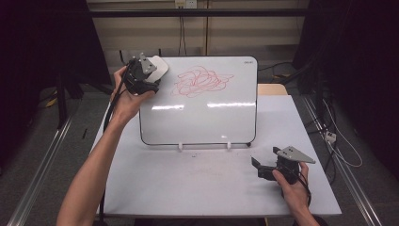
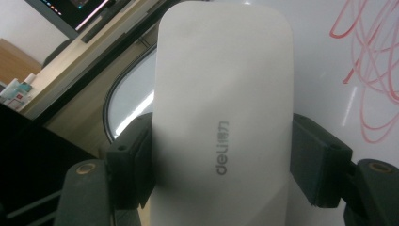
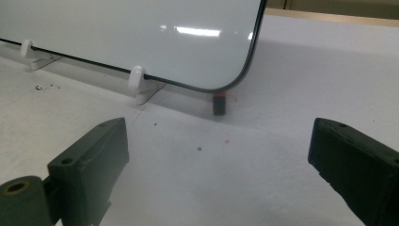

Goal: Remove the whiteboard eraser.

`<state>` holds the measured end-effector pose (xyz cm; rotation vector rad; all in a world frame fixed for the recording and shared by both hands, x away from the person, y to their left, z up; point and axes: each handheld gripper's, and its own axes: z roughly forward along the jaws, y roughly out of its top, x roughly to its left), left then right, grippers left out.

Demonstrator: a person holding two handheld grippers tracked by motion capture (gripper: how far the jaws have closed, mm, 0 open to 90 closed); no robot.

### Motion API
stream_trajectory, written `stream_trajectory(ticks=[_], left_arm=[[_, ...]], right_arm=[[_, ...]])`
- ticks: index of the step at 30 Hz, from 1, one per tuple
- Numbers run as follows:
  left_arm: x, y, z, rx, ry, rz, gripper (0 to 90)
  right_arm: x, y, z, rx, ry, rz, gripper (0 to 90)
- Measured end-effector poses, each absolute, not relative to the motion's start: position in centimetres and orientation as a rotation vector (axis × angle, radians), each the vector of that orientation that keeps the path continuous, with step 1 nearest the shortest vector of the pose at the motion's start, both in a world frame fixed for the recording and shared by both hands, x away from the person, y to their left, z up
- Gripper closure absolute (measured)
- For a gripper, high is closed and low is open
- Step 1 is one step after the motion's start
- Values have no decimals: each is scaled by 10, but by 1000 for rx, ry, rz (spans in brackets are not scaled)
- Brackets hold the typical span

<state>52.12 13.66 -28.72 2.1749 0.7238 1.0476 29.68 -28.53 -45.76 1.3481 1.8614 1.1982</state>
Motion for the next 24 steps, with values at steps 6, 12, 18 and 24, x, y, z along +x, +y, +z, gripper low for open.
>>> stream_trajectory(ticks=[6, 12, 18, 24], left_arm=[[522, 141, -284, 2160, 748, 982, 309], [523, 146, -282, 2132, 779, 914, 310], [520, 152, -279, 2091, 798, 855, 310], [510, 156, -273, 2017, 789, 845, 310]], right_arm=[[297, -285, -458, 1349, 1868, 1196, 57], [297, -285, -458, 1349, 1869, 1196, 57], [297, -285, -458, 1353, 1863, 1196, 57], [299, -283, -456, 1362, 1858, 1195, 57]])
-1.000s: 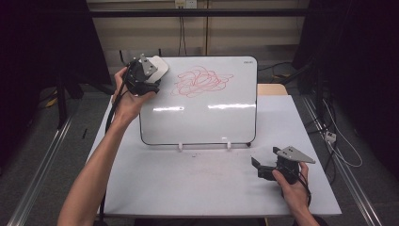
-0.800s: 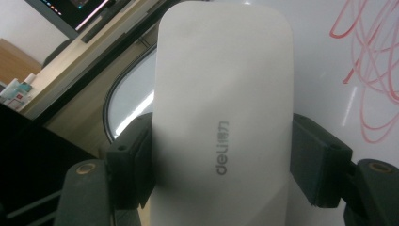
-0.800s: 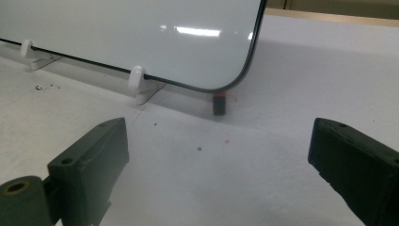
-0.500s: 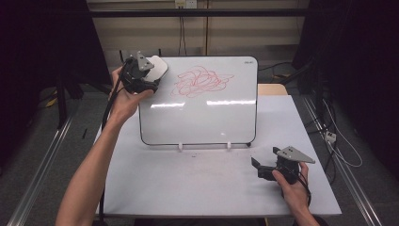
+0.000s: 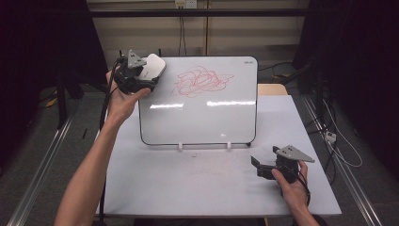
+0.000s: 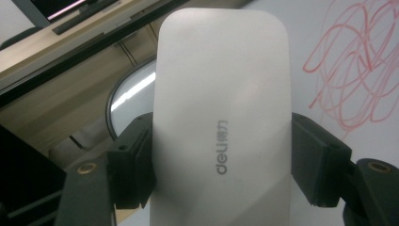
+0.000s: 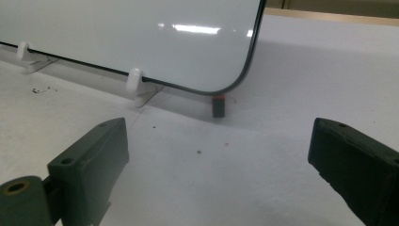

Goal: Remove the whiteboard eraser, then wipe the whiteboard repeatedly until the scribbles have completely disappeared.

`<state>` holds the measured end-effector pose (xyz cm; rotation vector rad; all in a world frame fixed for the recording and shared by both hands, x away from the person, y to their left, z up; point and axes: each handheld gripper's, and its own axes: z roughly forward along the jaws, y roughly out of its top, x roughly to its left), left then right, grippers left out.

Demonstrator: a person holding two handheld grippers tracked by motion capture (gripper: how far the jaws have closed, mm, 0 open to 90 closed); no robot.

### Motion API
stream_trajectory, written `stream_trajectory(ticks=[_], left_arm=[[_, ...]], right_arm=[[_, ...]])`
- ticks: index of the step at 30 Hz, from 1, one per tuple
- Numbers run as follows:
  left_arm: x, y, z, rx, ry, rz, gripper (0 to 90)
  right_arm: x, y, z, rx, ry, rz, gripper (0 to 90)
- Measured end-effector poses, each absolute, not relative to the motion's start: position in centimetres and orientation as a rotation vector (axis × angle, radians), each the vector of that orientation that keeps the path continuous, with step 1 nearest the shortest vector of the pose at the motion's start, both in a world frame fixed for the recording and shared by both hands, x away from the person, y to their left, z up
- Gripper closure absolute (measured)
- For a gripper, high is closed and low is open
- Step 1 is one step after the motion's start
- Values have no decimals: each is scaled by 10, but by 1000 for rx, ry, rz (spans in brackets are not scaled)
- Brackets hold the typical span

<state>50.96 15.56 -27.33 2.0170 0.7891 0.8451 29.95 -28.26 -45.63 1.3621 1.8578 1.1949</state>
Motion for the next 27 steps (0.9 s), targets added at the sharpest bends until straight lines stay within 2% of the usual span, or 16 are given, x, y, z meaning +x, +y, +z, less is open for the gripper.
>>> stream_trajectory(ticks=[17, 27], left_arm=[[482, 157, -271, 1878, 794, 836, 311], [474, 151, -273, 1855, 783, 820, 310]], right_arm=[[299, -278, -455, 1355, 1877, 1200, 56], [301, -281, -455, 1351, 1863, 1217, 54]])
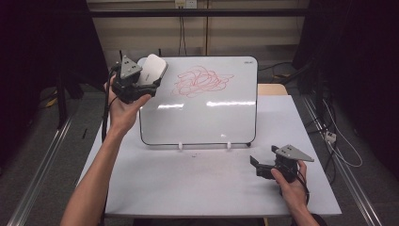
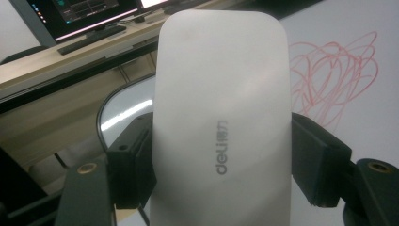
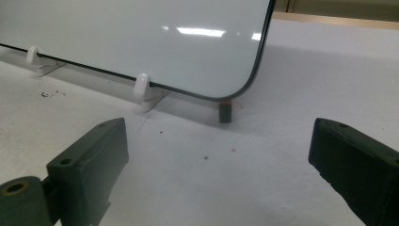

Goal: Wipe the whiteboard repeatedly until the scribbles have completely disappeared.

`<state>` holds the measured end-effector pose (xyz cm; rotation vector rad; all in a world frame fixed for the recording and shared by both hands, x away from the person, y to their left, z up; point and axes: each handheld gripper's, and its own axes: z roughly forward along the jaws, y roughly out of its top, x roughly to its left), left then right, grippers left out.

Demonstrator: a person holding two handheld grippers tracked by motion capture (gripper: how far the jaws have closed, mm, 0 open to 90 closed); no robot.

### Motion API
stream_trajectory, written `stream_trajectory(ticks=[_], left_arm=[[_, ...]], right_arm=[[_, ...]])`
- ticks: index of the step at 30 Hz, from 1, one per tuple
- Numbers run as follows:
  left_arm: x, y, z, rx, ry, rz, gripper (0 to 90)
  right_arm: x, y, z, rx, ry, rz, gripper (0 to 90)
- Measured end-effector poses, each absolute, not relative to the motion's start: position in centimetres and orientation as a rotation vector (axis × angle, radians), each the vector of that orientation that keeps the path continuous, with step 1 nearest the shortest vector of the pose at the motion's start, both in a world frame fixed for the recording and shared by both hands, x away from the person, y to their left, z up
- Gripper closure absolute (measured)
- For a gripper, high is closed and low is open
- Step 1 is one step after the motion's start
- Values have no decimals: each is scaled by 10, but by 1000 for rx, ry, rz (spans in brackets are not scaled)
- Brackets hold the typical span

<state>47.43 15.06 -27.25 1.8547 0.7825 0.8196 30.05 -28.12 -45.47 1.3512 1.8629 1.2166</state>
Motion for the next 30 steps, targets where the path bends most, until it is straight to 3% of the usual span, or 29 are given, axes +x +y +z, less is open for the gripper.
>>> stream_trajectory(ticks=[4, 30], left_arm=[[474, 145, -275, 1844, 774, 781, 310], [496, 87, -289, 1985, 716, 906, 311]], right_arm=[[301, -281, -455, 1360, 1863, 1219, 54], [302, -284, -457, 1360, 1885, 1231, 52]])
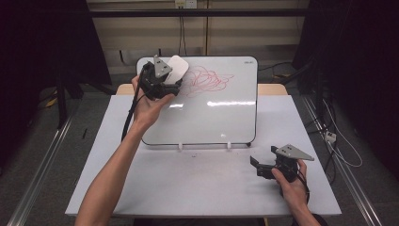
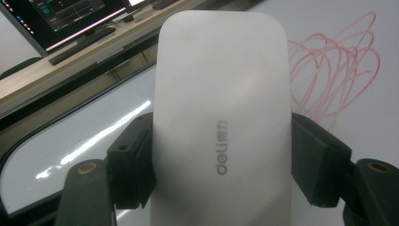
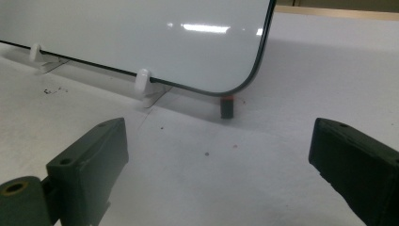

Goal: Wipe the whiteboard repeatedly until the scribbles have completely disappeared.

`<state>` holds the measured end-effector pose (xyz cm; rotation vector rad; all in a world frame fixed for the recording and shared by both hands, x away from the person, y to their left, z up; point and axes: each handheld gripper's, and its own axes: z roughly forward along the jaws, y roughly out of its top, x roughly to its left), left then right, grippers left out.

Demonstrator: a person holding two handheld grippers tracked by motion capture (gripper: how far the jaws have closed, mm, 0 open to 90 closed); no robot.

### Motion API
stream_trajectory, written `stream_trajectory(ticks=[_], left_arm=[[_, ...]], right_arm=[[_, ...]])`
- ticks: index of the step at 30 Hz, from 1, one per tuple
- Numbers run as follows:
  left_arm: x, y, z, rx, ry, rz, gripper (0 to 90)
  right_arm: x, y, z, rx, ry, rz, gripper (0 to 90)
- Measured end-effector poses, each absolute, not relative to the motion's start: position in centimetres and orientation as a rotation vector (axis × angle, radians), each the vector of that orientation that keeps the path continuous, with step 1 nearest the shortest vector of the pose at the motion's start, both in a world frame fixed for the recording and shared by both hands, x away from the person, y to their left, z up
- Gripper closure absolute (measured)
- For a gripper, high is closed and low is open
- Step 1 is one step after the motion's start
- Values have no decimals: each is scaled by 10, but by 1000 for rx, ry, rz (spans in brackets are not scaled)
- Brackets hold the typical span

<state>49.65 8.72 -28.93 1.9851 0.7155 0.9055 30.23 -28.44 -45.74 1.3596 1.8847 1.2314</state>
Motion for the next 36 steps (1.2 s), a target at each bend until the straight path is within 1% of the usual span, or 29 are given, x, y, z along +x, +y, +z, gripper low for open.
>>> stream_trajectory(ticks=[10, 13, 18, 36], left_arm=[[506, 85, -297, 2001, 721, 957, 311], [508, 84, -298, 2009, 725, 985, 311], [508, 77, -303, 2042, 719, 1068, 311], [506, 72, -309, 2042, 723, 1130, 311]], right_arm=[[302, -284, -457, 1354, 1884, 1232, 52], [303, -284, -457, 1353, 1891, 1230, 52], [302, -284, -457, 1353, 1890, 1230, 52], [300, -282, -455, 1353, 1873, 1226, 54]])
